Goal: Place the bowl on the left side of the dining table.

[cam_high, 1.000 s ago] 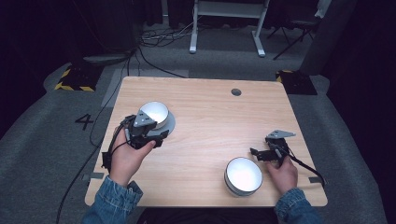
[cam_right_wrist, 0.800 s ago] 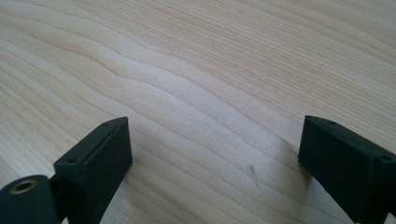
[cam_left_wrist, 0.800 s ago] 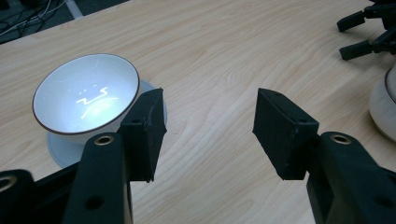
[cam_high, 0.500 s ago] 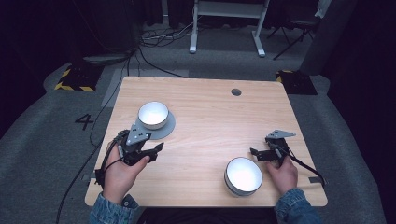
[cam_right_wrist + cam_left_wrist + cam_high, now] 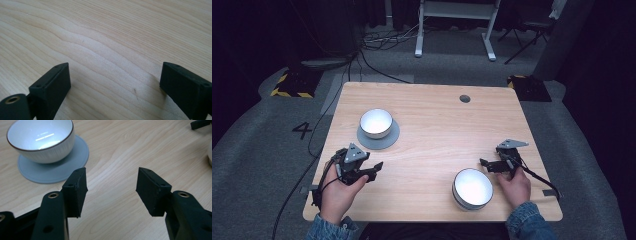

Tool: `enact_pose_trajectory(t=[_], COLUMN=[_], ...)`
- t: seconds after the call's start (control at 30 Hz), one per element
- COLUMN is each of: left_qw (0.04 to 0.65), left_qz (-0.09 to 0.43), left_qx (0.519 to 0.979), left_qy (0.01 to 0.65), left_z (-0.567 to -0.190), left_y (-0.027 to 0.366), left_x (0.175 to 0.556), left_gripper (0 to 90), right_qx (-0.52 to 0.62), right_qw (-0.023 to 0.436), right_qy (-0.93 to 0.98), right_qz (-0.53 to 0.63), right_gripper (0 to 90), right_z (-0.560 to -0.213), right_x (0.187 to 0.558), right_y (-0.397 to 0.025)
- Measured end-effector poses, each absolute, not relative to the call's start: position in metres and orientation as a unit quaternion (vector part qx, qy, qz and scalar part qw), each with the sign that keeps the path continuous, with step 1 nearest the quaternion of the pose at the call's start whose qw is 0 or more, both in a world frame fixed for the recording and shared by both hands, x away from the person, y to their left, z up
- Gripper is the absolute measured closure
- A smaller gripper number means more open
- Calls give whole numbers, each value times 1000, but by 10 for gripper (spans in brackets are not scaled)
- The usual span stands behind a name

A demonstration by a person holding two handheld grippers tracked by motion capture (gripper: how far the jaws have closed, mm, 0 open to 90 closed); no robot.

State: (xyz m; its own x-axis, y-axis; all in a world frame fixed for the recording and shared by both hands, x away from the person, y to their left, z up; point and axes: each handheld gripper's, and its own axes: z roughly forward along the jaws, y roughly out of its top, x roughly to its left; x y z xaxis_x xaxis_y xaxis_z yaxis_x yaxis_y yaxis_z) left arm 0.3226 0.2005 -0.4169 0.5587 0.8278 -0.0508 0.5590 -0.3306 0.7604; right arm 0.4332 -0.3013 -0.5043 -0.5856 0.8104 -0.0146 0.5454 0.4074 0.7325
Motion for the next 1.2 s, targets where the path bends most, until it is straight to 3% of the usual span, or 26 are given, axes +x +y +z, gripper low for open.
enact_pose_trajectory(t=[0.83, 1.2], left_qw=[358, 327], left_qz=[130, 157], left_qx=[812, 819], left_qy=[442, 444], left_z=[-483, -498], left_y=[224, 228], left_x=[316, 319], left_gripper=[342, 307], right_qx=[413, 412], right_qw=[187, 187], right_qy=[819, 819], right_qz=[352, 352], right_gripper=[98, 98], right_z=[-504, -504], right_x=[433, 433], right_y=[-302, -302])
